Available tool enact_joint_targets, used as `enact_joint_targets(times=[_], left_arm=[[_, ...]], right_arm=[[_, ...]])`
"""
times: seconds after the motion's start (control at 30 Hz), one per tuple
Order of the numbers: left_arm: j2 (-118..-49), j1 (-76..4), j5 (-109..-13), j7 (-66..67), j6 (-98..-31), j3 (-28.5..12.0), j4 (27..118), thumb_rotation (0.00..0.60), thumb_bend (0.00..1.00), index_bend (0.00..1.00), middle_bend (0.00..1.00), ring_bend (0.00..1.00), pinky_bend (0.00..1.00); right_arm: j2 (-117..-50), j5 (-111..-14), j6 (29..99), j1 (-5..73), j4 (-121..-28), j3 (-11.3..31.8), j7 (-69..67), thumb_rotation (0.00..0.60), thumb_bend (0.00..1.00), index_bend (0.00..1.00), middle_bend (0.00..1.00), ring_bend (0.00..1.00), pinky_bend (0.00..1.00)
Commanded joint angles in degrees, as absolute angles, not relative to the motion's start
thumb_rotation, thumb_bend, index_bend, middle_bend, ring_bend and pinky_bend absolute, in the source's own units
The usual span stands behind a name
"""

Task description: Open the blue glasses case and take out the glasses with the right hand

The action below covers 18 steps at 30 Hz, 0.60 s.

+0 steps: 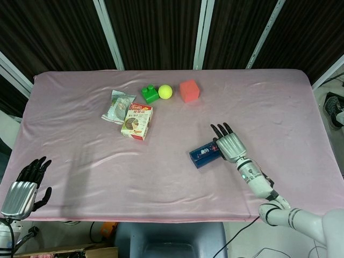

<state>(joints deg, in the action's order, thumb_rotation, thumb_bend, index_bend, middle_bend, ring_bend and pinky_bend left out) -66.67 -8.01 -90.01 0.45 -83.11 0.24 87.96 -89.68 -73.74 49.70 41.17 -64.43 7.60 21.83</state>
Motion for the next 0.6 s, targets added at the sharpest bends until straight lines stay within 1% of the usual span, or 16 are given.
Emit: enact_joint_targets(times=[0.03, 0.23, 0.3, 0.37, 0.4, 0.5, 0.57, 0.6], left_arm=[[-66.6, -8.0, -90.0, 0.4, -83.1, 0.2, 87.9, 0.6, 0.43, 0.0, 0.0, 0.0, 0.14], [-66.6, -8.1, -89.8, 0.3, -83.0, 0.1, 87.9, 0.6, 0.43, 0.0, 0.0, 0.0, 0.14], [-66.7, -8.1, -89.8, 0.4, -82.8, 0.2, 87.9, 0.6, 0.43, 0.0, 0.0, 0.0, 0.14], [-66.7, -8.1, -89.8, 0.5, -82.7, 0.2, 87.9, 0.6, 0.43, 0.0, 0.0, 0.0, 0.14], [-66.7, -8.1, -89.8, 0.5, -82.8, 0.2, 88.0, 0.6, 0.43, 0.0, 0.0, 0.0, 0.14], [-66.7, -8.0, -89.8, 0.6, -83.1, 0.2, 88.0, 0.6, 0.43, 0.0, 0.0, 0.0, 0.14], [-66.6, -7.9, -89.9, 0.5, -83.3, 0.2, 88.0, 0.6, 0.43, 0.0, 0.0, 0.0, 0.14], [-66.6, -7.9, -89.9, 0.4, -83.3, 0.1, 88.0, 0.6, 0.43, 0.0, 0.0, 0.0, 0.14]], right_arm=[[-90.5, -72.6, 49.1, 42.1, -64.0, 8.6, 22.6, 0.6, 0.6, 0.66, 0.11, 0.07, 0.0], [-92.7, -69.9, 48.4, 44.1, -61.7, 11.1, 23.2, 0.6, 0.6, 0.64, 0.12, 0.08, 0.0], [-94.1, -68.3, 47.4, 45.2, -59.8, 12.3, 23.4, 0.6, 0.6, 0.62, 0.12, 0.08, 0.0], [-95.9, -66.1, 46.1, 46.4, -56.9, 13.5, 23.6, 0.6, 0.6, 0.54, 0.12, 0.08, 0.0], [-96.7, -65.3, 45.6, 46.9, -55.7, 14.0, 23.7, 0.6, 0.6, 0.48, 0.12, 0.08, 0.0], [-98.6, -63.4, 44.4, 48.0, -52.8, 14.9, 23.4, 0.6, 0.6, 0.25, 0.11, 0.08, 0.0], [-98.8, -63.5, 44.6, 48.1, -52.2, 14.9, 22.8, 0.6, 0.58, 0.17, 0.11, 0.08, 0.0], [-98.7, -63.8, 44.9, 48.0, -52.4, 14.8, 22.4, 0.6, 0.56, 0.14, 0.1, 0.08, 0.0]])
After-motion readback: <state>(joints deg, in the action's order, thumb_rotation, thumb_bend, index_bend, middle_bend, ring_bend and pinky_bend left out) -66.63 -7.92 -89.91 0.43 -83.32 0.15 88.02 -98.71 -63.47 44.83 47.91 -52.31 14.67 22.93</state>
